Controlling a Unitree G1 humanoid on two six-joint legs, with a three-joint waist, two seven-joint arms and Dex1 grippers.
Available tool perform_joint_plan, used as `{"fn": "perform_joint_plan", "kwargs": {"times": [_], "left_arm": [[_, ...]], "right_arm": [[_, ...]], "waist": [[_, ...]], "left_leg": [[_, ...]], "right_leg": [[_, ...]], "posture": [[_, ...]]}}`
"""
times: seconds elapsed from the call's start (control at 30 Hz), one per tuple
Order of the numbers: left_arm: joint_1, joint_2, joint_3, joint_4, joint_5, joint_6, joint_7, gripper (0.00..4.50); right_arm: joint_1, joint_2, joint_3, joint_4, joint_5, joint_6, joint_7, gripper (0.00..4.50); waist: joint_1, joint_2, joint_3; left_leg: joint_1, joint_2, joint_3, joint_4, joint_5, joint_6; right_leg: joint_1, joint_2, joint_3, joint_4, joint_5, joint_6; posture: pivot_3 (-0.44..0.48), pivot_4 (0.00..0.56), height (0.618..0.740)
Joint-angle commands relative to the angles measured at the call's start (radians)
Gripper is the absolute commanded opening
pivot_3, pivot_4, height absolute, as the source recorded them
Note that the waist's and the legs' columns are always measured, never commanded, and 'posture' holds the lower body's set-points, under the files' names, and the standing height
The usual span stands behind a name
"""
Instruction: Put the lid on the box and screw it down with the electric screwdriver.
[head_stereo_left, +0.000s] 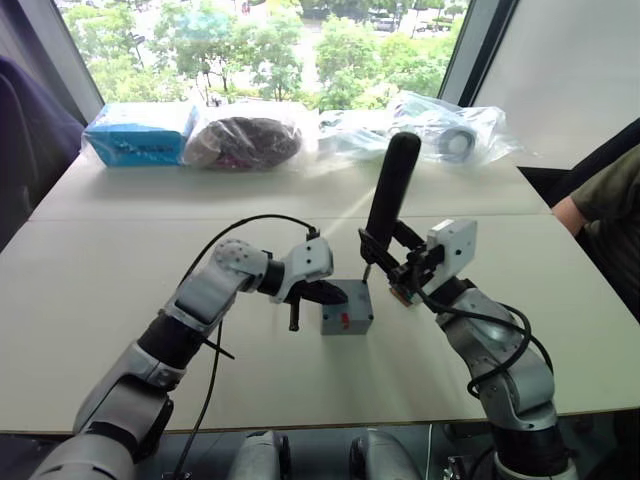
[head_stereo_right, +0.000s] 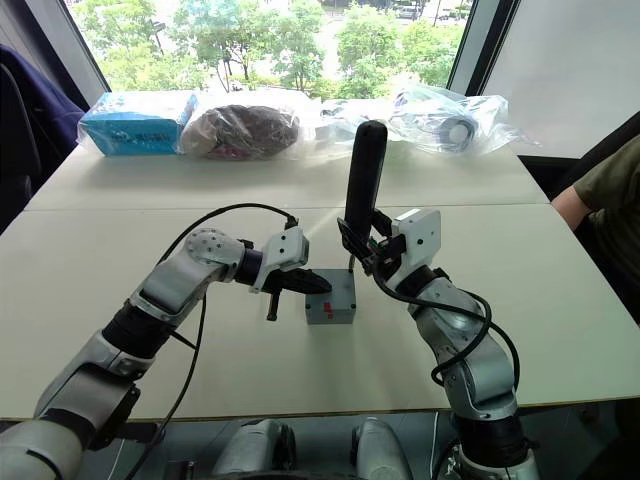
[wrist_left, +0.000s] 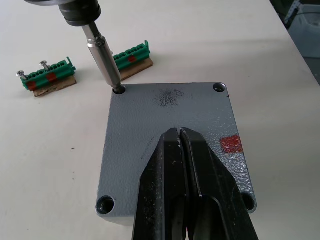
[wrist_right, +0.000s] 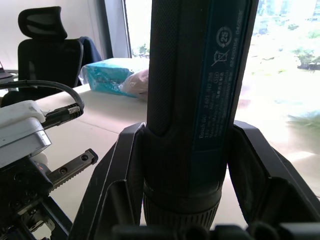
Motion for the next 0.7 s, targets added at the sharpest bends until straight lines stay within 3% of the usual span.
{"fn": "perform_joint_plan", "kwargs": {"times": [0.03,0.23,0.7], "left_arm": [[0.031,0.021,-0.051,0.020,0.055,0.016,0.000,0.00],[0.027,0.015,-0.050,0.015,0.061,0.014,-0.002,0.00],[0.024,-0.002,-0.042,0.025,0.056,0.017,0.009,0.00]], "right_arm": [[0.073,-0.005,0.052,0.065,-0.004,0.036,0.036,1.84],[0.072,-0.006,0.053,0.074,-0.012,0.029,0.039,1.84],[0.042,-0.013,0.039,0.059,-0.009,0.035,0.040,1.84]], "waist": [[0.000,-0.001,-0.002],[0.000,-0.002,-0.003],[-0.002,0.000,-0.003]], "left_leg": [[0.001,0.000,0.000,-0.001,0.000,0.000],[0.016,0.000,0.000,-0.010,0.000,-0.001],[0.016,-0.002,-0.001,-0.018,0.000,-0.003]], "right_leg": [[0.000,-0.001,0.000,0.000,0.000,-0.001],[0.012,-0.006,-0.002,-0.002,-0.006,-0.010],[0.011,-0.012,-0.003,-0.007,-0.006,-0.012]], "posture": [[0.000,0.150,0.740],[0.000,0.150,0.740],[0.000,0.150,0.740]]}}
